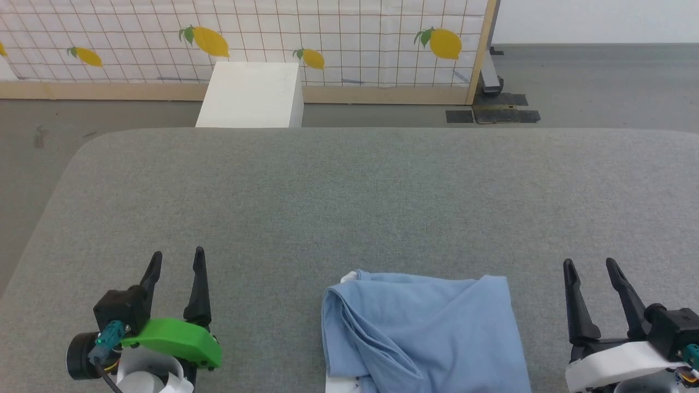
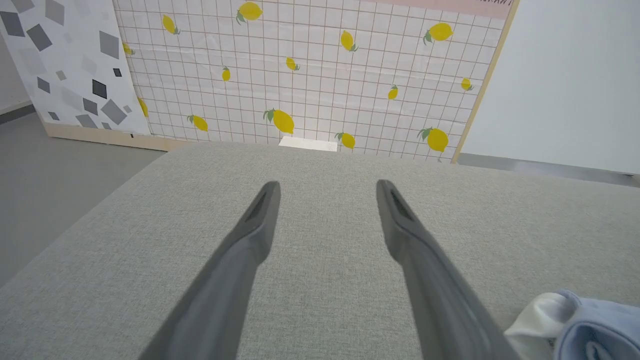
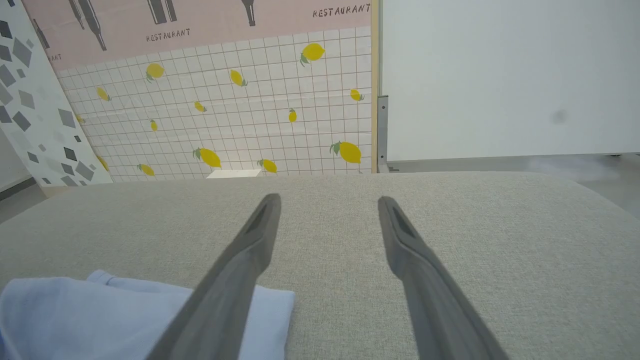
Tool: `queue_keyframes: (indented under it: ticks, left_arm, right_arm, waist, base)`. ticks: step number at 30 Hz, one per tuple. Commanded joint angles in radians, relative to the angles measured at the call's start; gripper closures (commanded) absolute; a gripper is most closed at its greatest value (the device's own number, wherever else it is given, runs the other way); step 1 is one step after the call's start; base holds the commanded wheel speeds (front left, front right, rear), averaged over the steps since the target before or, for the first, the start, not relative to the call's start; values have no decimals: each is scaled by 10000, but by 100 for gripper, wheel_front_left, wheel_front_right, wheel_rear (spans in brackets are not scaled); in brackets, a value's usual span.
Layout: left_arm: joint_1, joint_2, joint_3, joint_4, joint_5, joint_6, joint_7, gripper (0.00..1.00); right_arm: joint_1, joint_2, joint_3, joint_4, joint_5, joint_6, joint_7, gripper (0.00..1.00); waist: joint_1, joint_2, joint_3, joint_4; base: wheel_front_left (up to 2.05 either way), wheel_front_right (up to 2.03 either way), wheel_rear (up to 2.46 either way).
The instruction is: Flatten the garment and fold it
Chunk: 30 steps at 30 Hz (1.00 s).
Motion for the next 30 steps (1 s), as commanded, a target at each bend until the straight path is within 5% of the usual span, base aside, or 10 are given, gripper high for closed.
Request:
queue_keyframes:
  ticks: [1, 8, 12, 22, 25, 30]
  left_arm:
    - [86, 72, -29, -31, 18, 4, -29, 0]
    - [74, 123, -46, -63, 10, 47, -37, 0]
    - [64, 144, -43, -95, -14, 73, -41, 0]
    - [-79, 160, -59, -220, -102, 108, -36, 0]
    - [-175, 146, -71, -261, -119, 113, -40, 0]
    - [-333, 87, -116, -264, -131, 106, -56, 0]
  right_arm:
    - [-12, 26, -30, 27, -54, -15, 18, 0]
    - [-161, -53, -98, 39, 42, -15, 566, 0]
    - [-562, -392, 74, -186, 394, -15, 2295, 0]
    - [-1492, -2002, 2039, -1148, 2155, -15, 9380, 0]
    - [-1675, -2178, 2377, -1225, 2230, -15, 10666, 0]
    - [-1973, -2013, 2770, -997, 2029, -15, 11310, 0]
  waist:
    - [0, 0, 22, 0]
    - [0, 0, 87, -31]
    - [0, 0, 130, -67]
    - [0, 0, 497, 112]
    - [0, 0, 694, 235]
    - [0, 0, 1002, 450]
  base:
    - [0, 0, 0]
    - [0, 0, 0]
    - [0, 0, 0]
    - [0, 0, 0]
    - [0, 0, 0]
    - [0, 0, 0]
